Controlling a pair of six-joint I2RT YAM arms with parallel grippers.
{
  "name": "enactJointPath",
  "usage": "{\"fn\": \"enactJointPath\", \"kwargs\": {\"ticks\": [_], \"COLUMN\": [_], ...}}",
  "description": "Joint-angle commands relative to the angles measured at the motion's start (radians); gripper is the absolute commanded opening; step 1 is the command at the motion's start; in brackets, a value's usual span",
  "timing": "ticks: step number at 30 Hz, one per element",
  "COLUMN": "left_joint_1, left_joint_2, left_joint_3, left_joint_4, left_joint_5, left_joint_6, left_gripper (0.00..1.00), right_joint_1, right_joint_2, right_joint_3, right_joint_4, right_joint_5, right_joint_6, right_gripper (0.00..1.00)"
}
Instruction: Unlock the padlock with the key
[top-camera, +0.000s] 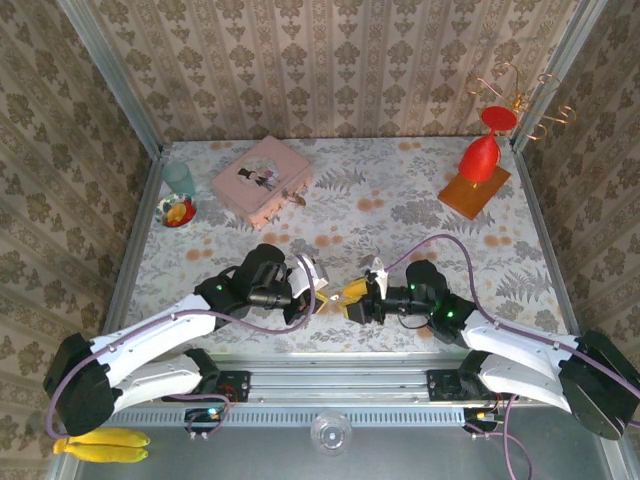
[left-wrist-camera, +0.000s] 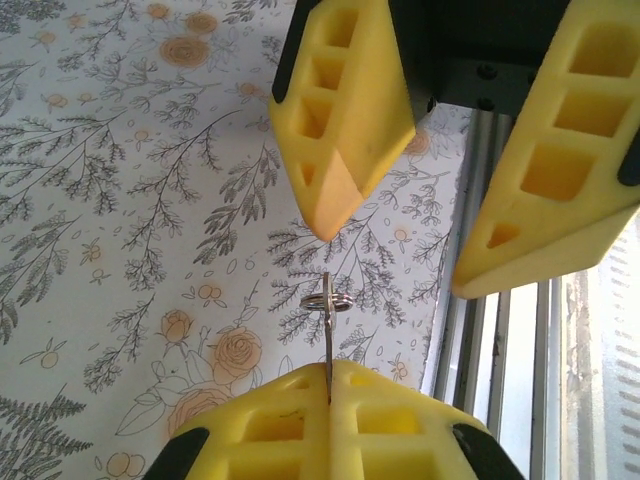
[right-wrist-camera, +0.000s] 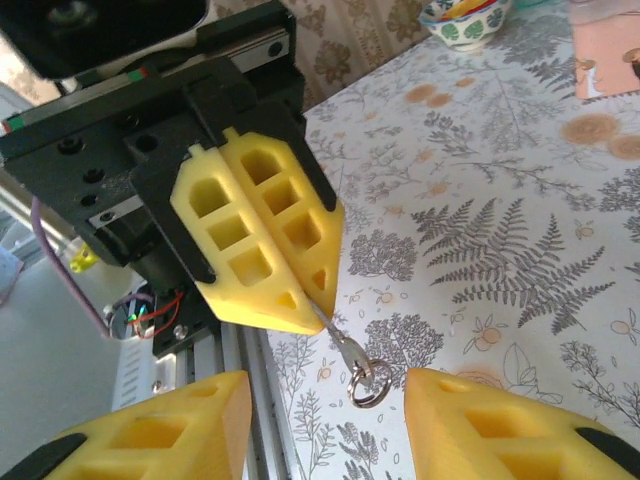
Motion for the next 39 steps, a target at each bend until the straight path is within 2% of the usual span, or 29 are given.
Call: {"fn": "enactJointPath", "kwargs": {"ticks": [1, 26, 35, 39], "left_joint_1": [-0.012, -0.025, -0.027, -0.031], "left_joint_2": [-0.01, -0.016, -0.014, -0.019], "left_joint_3": [-0.001, -0.007, -0.002, -0.005], "left_joint_4": [0.01, 0.023, 0.013, 0.017], "left_joint_5": [0.041, 0.068, 0.068, 0.063], "left_joint_6": [0.03, 0.041, 0.044, 0.046], "left_gripper": [0.0, 0.0, 0.0, 0.0], "right_joint_1": [0.005, 0.046, 0.047, 0.047], "right_joint_2": [0.015, 0.052, 0.044, 0.036], "right_joint_3": [0.046, 0.061, 0.063, 0.06], "right_joint_4": [-0.032, -0.097, -0.106, -0.104], "right_joint_5": [-0.046, -0.03, -0.024, -0.018], "right_joint_6": [-0.036, -0.099, -0.099, -0.098], "right_gripper": [0.42, 0.23, 0.05, 0.0]}}
